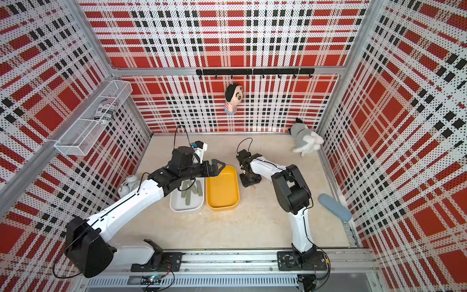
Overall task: Place the fruit knives into the storage box by color
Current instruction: Pick up the fruit knife from the center of the board.
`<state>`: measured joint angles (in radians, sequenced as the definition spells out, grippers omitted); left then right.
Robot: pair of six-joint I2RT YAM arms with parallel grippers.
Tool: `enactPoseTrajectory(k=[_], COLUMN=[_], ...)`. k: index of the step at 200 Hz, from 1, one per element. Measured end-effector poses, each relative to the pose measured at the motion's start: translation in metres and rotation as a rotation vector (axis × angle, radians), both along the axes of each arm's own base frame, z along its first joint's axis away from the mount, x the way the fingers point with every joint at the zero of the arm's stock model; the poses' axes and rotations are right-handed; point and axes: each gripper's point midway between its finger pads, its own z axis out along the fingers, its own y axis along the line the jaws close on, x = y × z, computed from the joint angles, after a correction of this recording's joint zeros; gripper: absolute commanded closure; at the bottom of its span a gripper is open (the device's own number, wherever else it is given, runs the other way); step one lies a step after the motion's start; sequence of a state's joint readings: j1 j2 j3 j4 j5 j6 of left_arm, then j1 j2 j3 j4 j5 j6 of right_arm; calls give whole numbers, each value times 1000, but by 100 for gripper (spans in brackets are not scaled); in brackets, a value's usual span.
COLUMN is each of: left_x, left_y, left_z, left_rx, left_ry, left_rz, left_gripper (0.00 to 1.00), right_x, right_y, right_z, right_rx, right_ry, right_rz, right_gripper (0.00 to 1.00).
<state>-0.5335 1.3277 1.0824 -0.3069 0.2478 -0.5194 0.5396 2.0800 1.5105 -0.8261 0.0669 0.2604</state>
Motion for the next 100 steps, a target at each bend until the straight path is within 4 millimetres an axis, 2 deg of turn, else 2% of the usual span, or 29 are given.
enactPoseTrajectory(k=[100], left_x=[-1], left_y=[3], left_z=[1], left_rx=[-4], left_ry=[-3], left_rz=[4], left_gripper=[1], right_x=[-1], right_y=[-1], right_z=[0], right_rx=[-16], right_ry=[11], right_rz=[11], right_gripper=[72])
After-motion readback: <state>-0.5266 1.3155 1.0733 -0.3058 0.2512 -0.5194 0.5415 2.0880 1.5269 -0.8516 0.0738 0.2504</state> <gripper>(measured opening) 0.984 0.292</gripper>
